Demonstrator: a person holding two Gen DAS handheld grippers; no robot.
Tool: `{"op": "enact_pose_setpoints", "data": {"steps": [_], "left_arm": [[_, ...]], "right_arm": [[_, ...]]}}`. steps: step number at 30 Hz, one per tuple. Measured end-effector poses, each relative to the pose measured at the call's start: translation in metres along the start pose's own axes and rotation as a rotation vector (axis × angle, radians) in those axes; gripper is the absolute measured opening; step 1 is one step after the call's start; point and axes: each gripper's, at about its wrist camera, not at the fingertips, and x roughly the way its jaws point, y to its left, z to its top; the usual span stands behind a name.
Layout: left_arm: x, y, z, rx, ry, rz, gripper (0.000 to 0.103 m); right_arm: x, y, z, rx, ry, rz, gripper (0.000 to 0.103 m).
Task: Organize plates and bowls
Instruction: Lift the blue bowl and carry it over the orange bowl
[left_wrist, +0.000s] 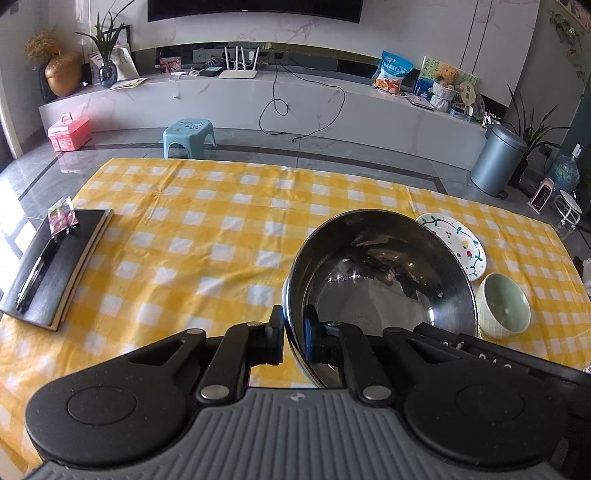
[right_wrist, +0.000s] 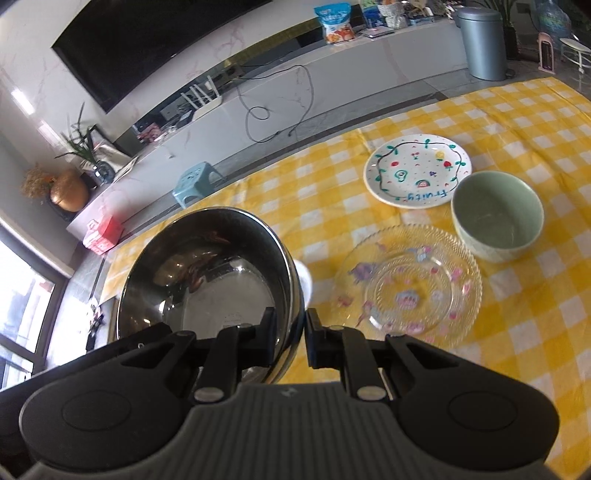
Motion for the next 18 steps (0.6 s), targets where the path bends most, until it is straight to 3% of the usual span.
{"op": "enact_pose_setpoints", "data": {"steps": [11, 18], "left_arm": [[-0.063, 0.055, -0.053, -0.141, -0.031, 0.029, 0.011], [-0.085, 0.071, -0.074, -0.166, -0.06, 0.033, 0.011]], "right_arm": [[-0.048, 0.04, -0.064, -0.132, 0.033, 0.089, 0.014], [-0.065, 0.053, -0.083, -0.18, 0.032, 0.11, 0.014]]}}
